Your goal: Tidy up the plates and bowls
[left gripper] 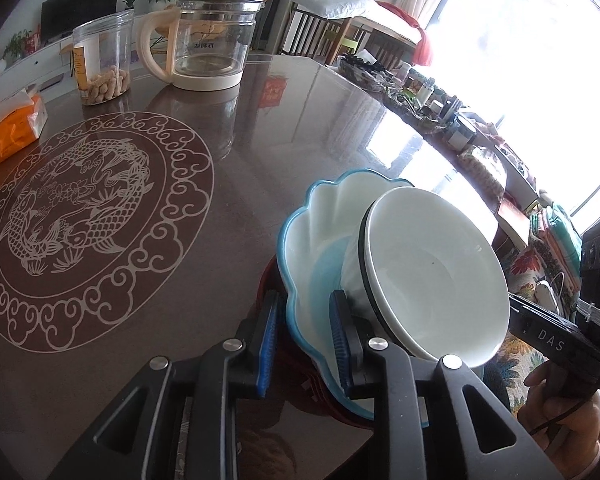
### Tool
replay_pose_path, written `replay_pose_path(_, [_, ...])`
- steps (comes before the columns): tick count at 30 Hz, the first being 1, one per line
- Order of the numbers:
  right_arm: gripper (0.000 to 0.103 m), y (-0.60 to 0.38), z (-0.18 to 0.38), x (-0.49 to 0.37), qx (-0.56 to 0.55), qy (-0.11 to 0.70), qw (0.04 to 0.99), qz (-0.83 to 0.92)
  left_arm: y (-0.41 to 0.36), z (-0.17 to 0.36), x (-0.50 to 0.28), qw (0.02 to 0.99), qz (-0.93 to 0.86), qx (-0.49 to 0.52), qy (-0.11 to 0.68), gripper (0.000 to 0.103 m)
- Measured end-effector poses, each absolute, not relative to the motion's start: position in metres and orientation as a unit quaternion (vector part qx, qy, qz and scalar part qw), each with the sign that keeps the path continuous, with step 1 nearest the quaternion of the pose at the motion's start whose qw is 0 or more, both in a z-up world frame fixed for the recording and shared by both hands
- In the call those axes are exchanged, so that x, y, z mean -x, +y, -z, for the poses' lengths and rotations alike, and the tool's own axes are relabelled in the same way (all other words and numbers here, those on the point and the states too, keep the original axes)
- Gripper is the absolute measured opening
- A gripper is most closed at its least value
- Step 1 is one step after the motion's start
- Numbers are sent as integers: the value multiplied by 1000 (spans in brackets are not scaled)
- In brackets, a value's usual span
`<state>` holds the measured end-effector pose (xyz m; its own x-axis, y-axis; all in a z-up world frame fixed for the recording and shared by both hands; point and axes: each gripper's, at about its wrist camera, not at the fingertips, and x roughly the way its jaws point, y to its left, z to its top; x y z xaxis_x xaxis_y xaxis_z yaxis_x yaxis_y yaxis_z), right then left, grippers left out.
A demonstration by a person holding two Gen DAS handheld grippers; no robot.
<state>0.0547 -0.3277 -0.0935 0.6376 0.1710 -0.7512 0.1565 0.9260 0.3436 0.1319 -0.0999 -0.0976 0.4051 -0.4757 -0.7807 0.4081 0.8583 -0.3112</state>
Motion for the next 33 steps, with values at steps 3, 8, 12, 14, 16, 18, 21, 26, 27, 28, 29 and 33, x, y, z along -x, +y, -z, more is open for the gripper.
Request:
replay_pose_path(3, [27,-329,91,-53,-194,419,887,-2,-89,92,-134,848,244,46,469,56])
replay_pose_path(8, [48,-338,84,-47,-203,400,894,13,-74,79,-133,865,228,51,445,74])
replay_pose_path(12, [54,-339,77,-45,-206,389,898,13,-72,68,-128,878,215,28,426,82])
replay_pose_path(14, [54,-339,75,-44,-205,386,899,13,-70,64,-125,884,209,16,418,82])
replay_pose_path(16, [54,-339,73,-41,-210,382,900,11,-68,60,-119,889,203,1,410,82])
replay_pose_path(18, [54,-339,69,-38,-214,378,901,10,-66,53,-112,897,196,-15,396,82])
replay_pose_path(21, [57,-337,57,-29,-214,368,905,10,-64,39,-96,910,183,-45,368,84])
replay_pose_path(26, [64,-325,30,1,-211,353,911,25,-65,10,-55,932,169,-83,309,101])
replay_pose_path(27, [65,-322,24,8,-210,350,913,29,-65,5,-47,935,169,-86,300,102])
replay_pose_path(28, [68,-318,19,16,-207,349,913,34,-64,1,-40,936,171,-85,295,103])
replay_pose_path(29, [69,-313,15,23,-203,350,914,42,-65,-3,-33,936,176,-83,294,103])
replay_pose_path(33, [69,-287,4,50,-170,352,919,47,-65,-9,-15,925,187,-64,324,103])
